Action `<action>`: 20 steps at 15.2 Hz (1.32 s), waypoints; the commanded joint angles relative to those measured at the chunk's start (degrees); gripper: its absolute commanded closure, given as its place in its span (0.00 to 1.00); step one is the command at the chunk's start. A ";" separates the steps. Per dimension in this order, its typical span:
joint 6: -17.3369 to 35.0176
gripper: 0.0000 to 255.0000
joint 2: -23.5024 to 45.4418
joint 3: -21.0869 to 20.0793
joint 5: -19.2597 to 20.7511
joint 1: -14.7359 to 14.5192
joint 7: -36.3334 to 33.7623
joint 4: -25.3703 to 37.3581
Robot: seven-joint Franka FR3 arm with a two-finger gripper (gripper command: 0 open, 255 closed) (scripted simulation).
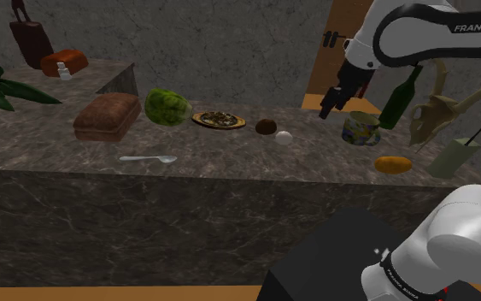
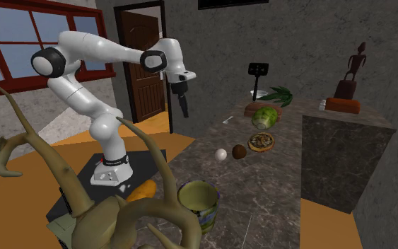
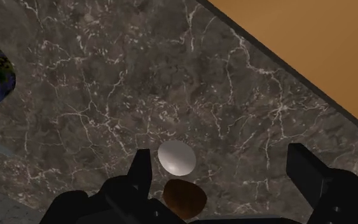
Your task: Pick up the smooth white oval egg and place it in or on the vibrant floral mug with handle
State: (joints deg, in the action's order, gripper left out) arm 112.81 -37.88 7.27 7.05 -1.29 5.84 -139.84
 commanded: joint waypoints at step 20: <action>40.27 0.00 39.67 7.10 0.79 -3.44 21.26 5.22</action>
State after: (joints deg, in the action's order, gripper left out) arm 152.18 0.19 14.40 8.31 -4.68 26.61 -135.46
